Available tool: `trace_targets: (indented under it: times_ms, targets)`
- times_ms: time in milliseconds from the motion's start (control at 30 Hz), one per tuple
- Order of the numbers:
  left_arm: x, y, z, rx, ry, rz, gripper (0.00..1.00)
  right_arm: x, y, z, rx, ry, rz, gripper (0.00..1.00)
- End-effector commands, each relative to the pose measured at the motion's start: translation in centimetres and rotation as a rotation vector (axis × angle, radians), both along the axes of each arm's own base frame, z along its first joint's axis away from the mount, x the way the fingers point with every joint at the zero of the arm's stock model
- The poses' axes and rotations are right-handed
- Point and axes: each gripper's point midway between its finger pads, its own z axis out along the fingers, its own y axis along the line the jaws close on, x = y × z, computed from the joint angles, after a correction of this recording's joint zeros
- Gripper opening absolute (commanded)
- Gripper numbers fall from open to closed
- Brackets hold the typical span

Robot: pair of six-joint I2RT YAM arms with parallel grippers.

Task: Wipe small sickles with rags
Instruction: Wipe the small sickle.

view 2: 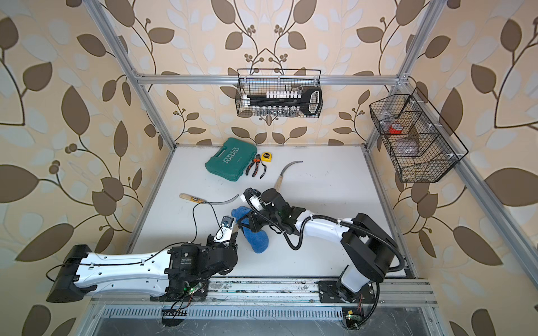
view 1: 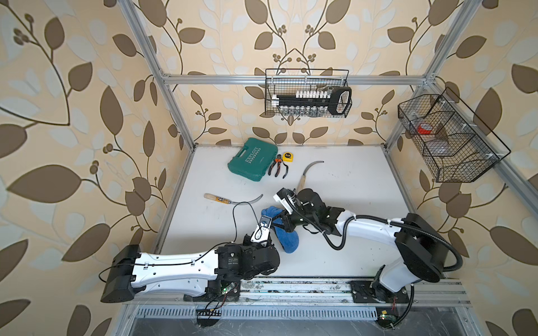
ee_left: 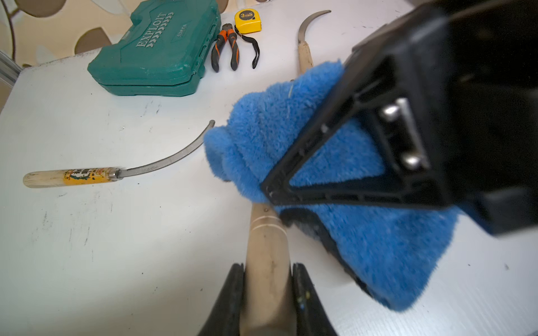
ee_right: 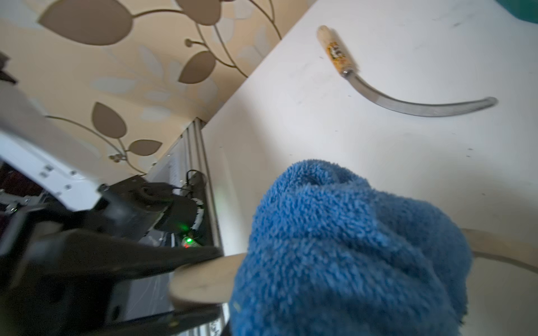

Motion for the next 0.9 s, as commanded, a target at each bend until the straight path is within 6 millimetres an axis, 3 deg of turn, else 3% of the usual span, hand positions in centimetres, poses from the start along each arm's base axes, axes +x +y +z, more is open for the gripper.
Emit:
trace_targets:
  times_ms: [0, 267, 467, 633, 767, 867]
  targets:
    - [0.3, -0.4, 0.9, -0.049, -0.029, 0.011, 0.00, -2.3, -0.2, 1.3, 0.072, -0.001, 0.088, 0.00]
    - [0.4, -0.4, 0.7, -0.038, -0.034, 0.021, 0.00, -4.1, 0.1, 1.0, 0.117, 0.047, 0.189, 0.00]
    - [0.4, -0.3, 1.0, -0.032, -0.028, 0.031, 0.00, -6.7, 0.4, 3.0, 0.196, 0.053, 0.311, 0.00]
    - [0.4, 0.0, 0.7, -0.039, -0.031, 0.038, 0.00, -3.8, 0.0, 0.3, 0.085, 0.042, 0.171, 0.00]
    - [0.4, 0.1, 0.8, -0.044, -0.030, 0.037, 0.00, 1.1, -1.1, -3.2, -0.042, 0.072, -0.009, 0.00]
    - [0.3, 0.3, 0.8, -0.037, -0.026, 0.043, 0.00, 2.8, -1.4, -4.7, -0.102, 0.080, -0.061, 0.00]
